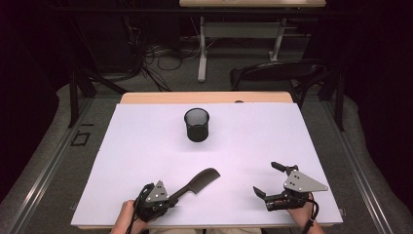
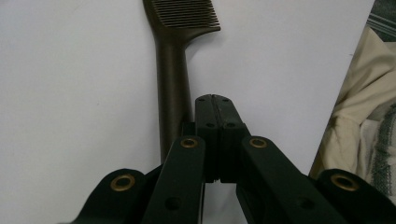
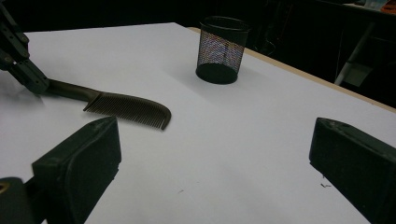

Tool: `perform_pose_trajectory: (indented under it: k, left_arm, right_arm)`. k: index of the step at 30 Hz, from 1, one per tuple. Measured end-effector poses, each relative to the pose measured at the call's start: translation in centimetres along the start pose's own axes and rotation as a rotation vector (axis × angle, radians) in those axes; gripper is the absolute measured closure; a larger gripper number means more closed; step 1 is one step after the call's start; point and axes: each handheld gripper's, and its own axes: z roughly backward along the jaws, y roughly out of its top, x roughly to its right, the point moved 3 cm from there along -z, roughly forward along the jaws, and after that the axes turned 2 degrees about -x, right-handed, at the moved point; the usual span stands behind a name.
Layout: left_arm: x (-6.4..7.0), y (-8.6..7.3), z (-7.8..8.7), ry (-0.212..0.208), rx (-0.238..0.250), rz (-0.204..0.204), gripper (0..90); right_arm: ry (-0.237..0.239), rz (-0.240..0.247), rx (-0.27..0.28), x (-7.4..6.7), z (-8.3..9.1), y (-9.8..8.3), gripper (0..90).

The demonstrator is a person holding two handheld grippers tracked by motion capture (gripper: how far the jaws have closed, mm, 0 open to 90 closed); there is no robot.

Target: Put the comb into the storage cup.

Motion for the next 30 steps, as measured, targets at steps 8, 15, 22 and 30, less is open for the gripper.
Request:
perform_pose_trajectory:
  k: [8, 15, 22, 30]
  left_arm:
    - [-0.18, 0.02, 0.04, 0.015, -0.002, 0.005, 90.0]
    - [-0.34, 0.06, -0.07, 0.034, -0.005, 0.007, 90.0]
    - [-0.49, 0.19, -0.17, 0.047, -0.011, 0.002, 90.0]
    - [-0.79, 0.3, -0.23, 0.056, -0.015, 0.004, 90.0]
  right_arm:
    - [0.002, -0.004, -0.002, -0.04, -0.02, -0.01, 1.9]
    - [0.002, -0.004, -0.002, -0.04, -0.05, -0.02, 1.9]
    - [0.001, 0.002, 0.003, 0.02, -0.13, -0.02, 1.9]
    - [0.003, 0.004, -0.001, 0.01, -0.16, -0.02, 2.0]
